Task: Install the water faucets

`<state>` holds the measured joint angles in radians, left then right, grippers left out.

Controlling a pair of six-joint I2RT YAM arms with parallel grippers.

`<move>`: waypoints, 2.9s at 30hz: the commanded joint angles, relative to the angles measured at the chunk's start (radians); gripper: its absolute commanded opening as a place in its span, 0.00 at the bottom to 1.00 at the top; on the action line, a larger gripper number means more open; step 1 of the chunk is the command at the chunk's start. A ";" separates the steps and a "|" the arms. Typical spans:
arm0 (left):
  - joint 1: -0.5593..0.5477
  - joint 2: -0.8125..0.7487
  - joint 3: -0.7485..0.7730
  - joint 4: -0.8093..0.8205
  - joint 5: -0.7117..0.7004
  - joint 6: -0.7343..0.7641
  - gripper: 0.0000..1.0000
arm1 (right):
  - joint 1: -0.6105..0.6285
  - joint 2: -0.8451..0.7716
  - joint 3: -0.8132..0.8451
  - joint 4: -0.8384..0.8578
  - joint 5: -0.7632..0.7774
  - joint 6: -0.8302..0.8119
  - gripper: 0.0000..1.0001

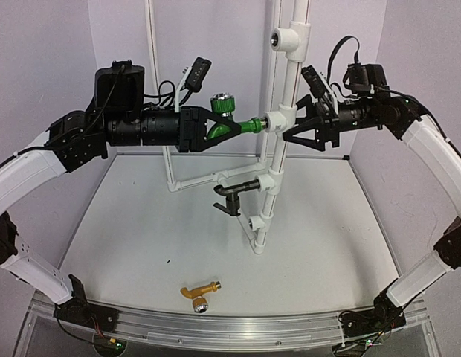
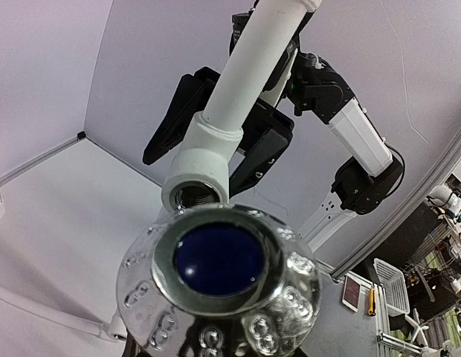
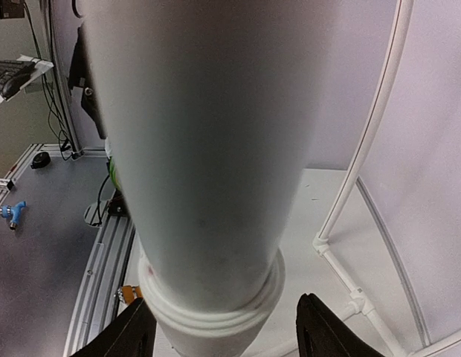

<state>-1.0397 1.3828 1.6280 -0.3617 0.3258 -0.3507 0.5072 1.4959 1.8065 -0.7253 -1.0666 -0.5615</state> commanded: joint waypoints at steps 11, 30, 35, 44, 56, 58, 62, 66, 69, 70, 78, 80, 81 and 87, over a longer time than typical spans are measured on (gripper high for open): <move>0.006 0.034 0.112 -0.016 -0.016 -0.067 0.00 | 0.004 0.024 0.032 0.024 -0.145 -0.004 0.48; 0.159 0.005 -0.008 0.179 0.342 -0.297 0.00 | 0.035 0.055 0.044 0.028 -0.136 -0.023 0.42; 0.159 -0.015 -0.018 0.158 0.364 -0.310 0.00 | 0.038 0.065 0.060 0.031 -0.142 -0.014 0.33; 0.160 -0.016 -0.021 0.124 0.300 -0.336 0.00 | 0.054 0.073 0.063 0.035 -0.146 -0.006 0.28; 0.159 0.006 -0.025 0.140 0.313 -0.357 0.00 | 0.073 0.077 0.065 0.046 -0.134 0.004 0.25; 0.159 -0.003 -0.038 0.147 0.310 -0.359 0.00 | 0.073 0.079 0.065 0.052 -0.132 0.010 0.23; 0.159 -0.021 -0.061 0.148 0.305 -0.362 0.00 | 0.073 0.089 0.073 0.067 -0.125 0.027 0.20; 0.159 -0.022 -0.076 0.147 0.298 -0.369 0.00 | 0.073 0.099 0.084 0.080 -0.133 0.042 0.17; 0.159 -0.023 -0.077 0.161 0.296 -0.372 0.00 | 0.073 0.099 0.077 0.085 -0.141 0.043 0.15; 0.159 -0.024 -0.075 0.165 0.298 -0.373 0.00 | 0.073 0.096 0.071 0.086 -0.142 0.042 0.14; 0.159 -0.032 -0.070 0.192 0.290 -0.403 0.00 | 0.073 0.076 0.021 0.087 -0.148 0.030 0.07; 0.159 -0.029 -0.065 0.199 0.291 -0.415 0.00 | 0.076 0.076 0.020 0.088 -0.148 0.029 0.04; 0.159 -0.029 -0.061 0.199 0.291 -0.418 0.00 | 0.077 0.078 0.020 0.088 -0.148 0.028 0.04; 0.158 -0.042 -0.068 0.203 0.255 -0.428 0.00 | 0.088 0.079 0.023 0.088 -0.146 0.026 0.00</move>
<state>-0.8787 1.3866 1.5440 -0.2340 0.6177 -0.7612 0.5597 1.5772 1.8378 -0.6811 -1.1821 -0.5297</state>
